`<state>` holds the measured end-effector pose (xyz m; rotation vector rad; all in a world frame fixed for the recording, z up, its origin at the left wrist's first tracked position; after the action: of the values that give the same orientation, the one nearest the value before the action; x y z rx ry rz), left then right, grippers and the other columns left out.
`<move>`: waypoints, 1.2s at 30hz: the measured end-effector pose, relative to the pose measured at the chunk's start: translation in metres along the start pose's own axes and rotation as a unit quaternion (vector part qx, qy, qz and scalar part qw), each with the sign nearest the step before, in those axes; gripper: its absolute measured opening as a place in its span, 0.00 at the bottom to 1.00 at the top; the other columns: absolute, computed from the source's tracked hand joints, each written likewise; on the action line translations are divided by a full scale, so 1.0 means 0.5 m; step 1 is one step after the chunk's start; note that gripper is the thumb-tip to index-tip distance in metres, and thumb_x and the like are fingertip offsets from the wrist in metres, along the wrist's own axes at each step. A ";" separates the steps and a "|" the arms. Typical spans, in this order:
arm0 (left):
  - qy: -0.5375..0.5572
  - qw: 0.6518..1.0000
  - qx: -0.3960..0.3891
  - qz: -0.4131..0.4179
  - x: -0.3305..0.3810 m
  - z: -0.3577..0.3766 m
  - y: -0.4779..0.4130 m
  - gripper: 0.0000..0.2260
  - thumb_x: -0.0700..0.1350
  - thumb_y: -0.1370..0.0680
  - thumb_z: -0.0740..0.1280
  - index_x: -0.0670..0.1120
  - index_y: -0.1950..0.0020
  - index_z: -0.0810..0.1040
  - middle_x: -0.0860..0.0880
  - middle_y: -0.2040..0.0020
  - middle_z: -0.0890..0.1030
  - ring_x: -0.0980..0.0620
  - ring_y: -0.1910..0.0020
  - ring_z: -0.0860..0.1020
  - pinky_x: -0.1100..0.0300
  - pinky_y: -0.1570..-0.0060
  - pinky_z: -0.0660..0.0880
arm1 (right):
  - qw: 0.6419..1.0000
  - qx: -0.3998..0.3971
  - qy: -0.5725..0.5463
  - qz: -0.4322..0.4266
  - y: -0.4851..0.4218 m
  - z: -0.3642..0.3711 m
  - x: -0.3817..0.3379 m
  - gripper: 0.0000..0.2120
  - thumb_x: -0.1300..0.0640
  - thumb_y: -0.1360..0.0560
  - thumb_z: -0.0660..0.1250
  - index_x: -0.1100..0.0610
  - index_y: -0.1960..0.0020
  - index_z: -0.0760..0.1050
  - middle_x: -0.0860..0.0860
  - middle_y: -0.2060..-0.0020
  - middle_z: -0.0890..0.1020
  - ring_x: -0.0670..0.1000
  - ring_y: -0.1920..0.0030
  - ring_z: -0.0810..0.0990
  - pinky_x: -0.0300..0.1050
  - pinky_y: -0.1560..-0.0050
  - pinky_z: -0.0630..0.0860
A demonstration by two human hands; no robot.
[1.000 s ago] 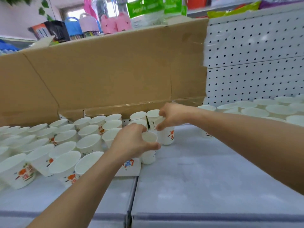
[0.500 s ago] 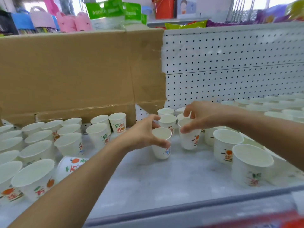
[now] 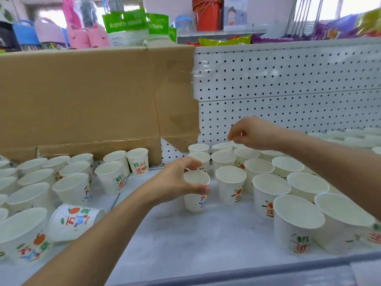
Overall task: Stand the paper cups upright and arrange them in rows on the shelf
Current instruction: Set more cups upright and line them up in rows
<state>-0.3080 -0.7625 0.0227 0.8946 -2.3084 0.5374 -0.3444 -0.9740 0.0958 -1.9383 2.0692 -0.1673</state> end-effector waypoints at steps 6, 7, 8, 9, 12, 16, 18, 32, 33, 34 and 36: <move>-0.013 1.000 0.009 0.006 0.003 0.004 -0.009 0.31 0.58 0.34 0.78 0.57 0.33 0.72 0.61 0.41 0.75 0.66 0.44 0.73 0.65 0.43 0.72 | 0.984 -0.044 0.153 -0.076 -0.095 0.057 0.023 0.13 0.60 0.22 0.65 0.47 0.41 0.78 0.46 0.47 0.75 0.48 0.43 0.72 0.47 0.48 0.75; -0.014 1.000 0.010 0.004 0.002 0.003 -0.010 0.31 0.58 0.34 0.78 0.58 0.33 0.72 0.62 0.41 0.75 0.66 0.44 0.73 0.64 0.43 0.72 | 0.981 -0.052 0.165 -0.090 -0.106 0.067 0.024 0.13 0.59 0.23 0.65 0.46 0.41 0.78 0.46 0.46 0.75 0.47 0.43 0.72 0.44 0.49 0.74; -0.013 1.000 0.012 0.002 0.000 0.002 -0.010 0.31 0.58 0.34 0.78 0.58 0.33 0.72 0.62 0.41 0.75 0.66 0.44 0.73 0.64 0.42 0.72 | 0.977 -0.061 0.176 -0.101 -0.114 0.077 0.025 0.13 0.58 0.23 0.66 0.46 0.41 0.78 0.46 0.46 0.75 0.47 0.42 0.72 0.42 0.51 0.72; -0.010 1.000 0.016 0.000 -0.002 0.001 -0.011 0.31 0.57 0.34 0.78 0.57 0.34 0.73 0.62 0.42 0.76 0.66 0.44 0.74 0.64 0.42 0.73 | 0.974 -0.069 0.186 -0.108 -0.122 0.086 0.027 0.12 0.57 0.23 0.66 0.46 0.42 0.78 0.46 0.47 0.75 0.48 0.43 0.73 0.41 0.52 0.70; 0.004 1.000 0.022 -0.005 -0.010 0.000 -0.010 0.31 0.57 0.35 0.79 0.57 0.34 0.73 0.63 0.42 0.76 0.67 0.44 0.74 0.66 0.44 0.73 | 0.968 -0.083 0.205 -0.117 -0.134 0.098 0.028 0.08 0.55 0.24 0.67 0.46 0.47 0.79 0.45 0.51 0.73 0.48 0.50 0.74 0.41 0.56 0.70; 0.005 1.000 0.021 -0.007 -0.015 -0.003 -0.009 0.31 0.57 0.35 0.79 0.58 0.34 0.73 0.63 0.41 0.75 0.68 0.44 0.73 0.68 0.46 0.72 | 0.964 -0.083 0.217 -0.132 -0.135 0.106 0.030 0.06 0.55 0.23 0.66 0.47 0.49 0.80 0.42 0.57 0.71 0.45 0.54 0.73 0.40 0.62 0.67; 0.007 1.000 0.022 -0.008 -0.015 -0.004 -0.010 0.32 0.57 0.35 0.79 0.57 0.34 0.73 0.63 0.41 0.75 0.68 0.44 0.73 0.69 0.46 0.72 | 0.965 -0.083 0.212 -0.133 -0.135 0.111 0.032 0.06 0.55 0.24 0.66 0.47 0.51 0.81 0.42 0.58 0.72 0.48 0.51 0.76 0.41 0.62 0.69; -0.008 0.999 0.030 -0.018 -0.017 -0.006 -0.011 0.35 0.60 0.36 0.78 0.58 0.31 0.70 0.62 0.38 0.74 0.65 0.42 0.72 0.65 0.43 0.72 | 0.982 -0.050 0.165 -0.081 -0.132 0.083 0.035 0.16 0.61 0.22 0.61 0.45 0.41 0.78 0.49 0.48 0.76 0.52 0.48 0.76 0.44 0.52 0.73; -0.010 0.999 0.033 -0.020 -0.016 -0.007 -0.011 0.36 0.60 0.37 0.78 0.58 0.31 0.70 0.61 0.37 0.74 0.64 0.41 0.72 0.63 0.41 0.72 | 0.985 -0.032 0.151 -0.080 -0.125 0.067 0.027 0.15 0.59 0.22 0.62 0.45 0.41 0.79 0.48 0.49 0.76 0.51 0.48 0.76 0.45 0.51 0.73; -0.014 0.999 0.035 -0.023 -0.017 -0.007 -0.010 0.37 0.61 0.37 0.78 0.57 0.31 0.70 0.61 0.37 0.73 0.63 0.41 0.72 0.62 0.40 0.72 | 0.988 -0.022 0.128 -0.083 -0.114 0.050 0.015 0.12 0.56 0.22 0.63 0.45 0.42 0.80 0.47 0.52 0.77 0.50 0.50 0.76 0.45 0.52 0.73; -0.022 0.999 0.036 -0.030 -0.019 -0.008 -0.009 0.37 0.61 0.37 0.78 0.56 0.32 0.70 0.60 0.38 0.74 0.62 0.41 0.73 0.60 0.40 0.73 | 0.993 -0.027 0.054 -0.097 -0.079 0.023 -0.012 0.09 0.50 0.24 0.66 0.48 0.46 0.82 0.44 0.55 0.80 0.46 0.55 0.77 0.46 0.53 0.76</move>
<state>-0.2977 -0.7588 0.0203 1.0152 -2.3064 0.5829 -0.3032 -0.9700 0.0971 -2.2082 1.9661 -0.2655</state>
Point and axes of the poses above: each hand's wrist, its own y-axis away from the middle knuckle, its own z-axis out of the palm, x = y × z, the point moved 5 cm from there along -y, towards the middle knuckle
